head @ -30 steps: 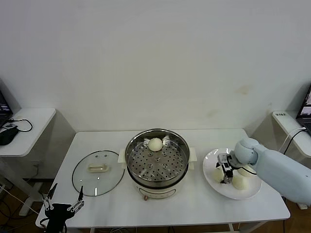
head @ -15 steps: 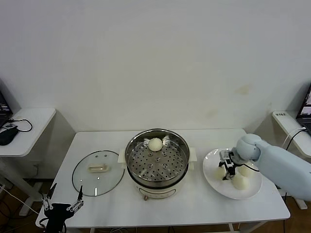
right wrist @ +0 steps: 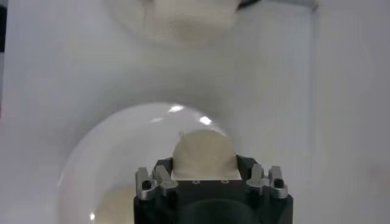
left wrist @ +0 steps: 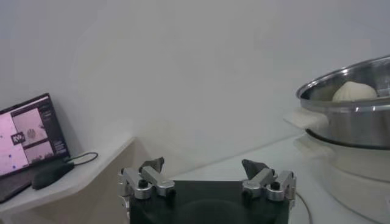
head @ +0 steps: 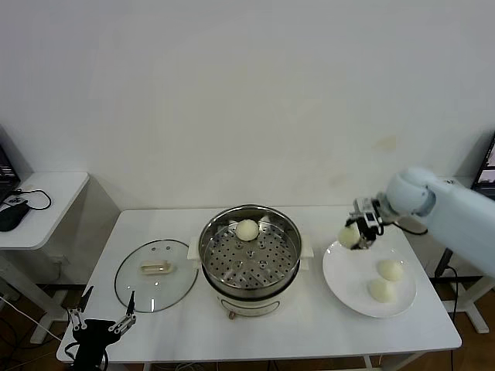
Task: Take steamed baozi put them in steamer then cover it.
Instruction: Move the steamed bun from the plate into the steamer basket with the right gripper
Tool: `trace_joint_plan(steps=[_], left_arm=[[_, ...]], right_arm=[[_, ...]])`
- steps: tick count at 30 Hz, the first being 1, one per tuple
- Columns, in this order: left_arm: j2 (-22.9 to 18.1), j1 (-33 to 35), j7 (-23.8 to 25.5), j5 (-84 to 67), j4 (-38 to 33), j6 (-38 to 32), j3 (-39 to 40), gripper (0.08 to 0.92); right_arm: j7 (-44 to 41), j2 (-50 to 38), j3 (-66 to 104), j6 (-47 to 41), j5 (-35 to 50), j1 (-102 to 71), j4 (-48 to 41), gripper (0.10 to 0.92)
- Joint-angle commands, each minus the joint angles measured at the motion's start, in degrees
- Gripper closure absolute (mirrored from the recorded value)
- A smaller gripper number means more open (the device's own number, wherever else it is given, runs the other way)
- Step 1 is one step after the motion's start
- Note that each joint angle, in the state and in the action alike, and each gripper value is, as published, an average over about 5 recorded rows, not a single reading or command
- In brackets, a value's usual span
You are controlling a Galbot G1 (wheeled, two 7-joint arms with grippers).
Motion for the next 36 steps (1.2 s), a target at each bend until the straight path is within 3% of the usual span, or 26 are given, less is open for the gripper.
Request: trace_joint_plan(steps=[1, 11, 23, 36], left_arm=[[0.07, 0.02, 0.00, 0.01, -0.20, 0.06, -0.03, 0.177], [0.11, -0.23, -0.04, -0.23, -0.16, 0.01, -1.24, 0.177], [-0.81, -0.45, -0.02, -0.25, -0.41, 0.10, -2.19, 0.177], [-1.32, -0.20, -0.13, -0.47, -0.56, -0.07, -2.78, 0.177]], right_arm=[[5.15, 9.79, -12.83, -8.98, 20.96, 23.79, 8.03, 0.365], [15.88, 24.16, -14.59, -16.84, 30.59, 15.61, 5.94, 0.357], [21.74, 35.92, -15.23, -20.07, 31.52, 7.23, -3.09, 0.355], [22.40, 39.98, -15.26, -20.15, 28.67, 3.32, -9.36, 0.355]])
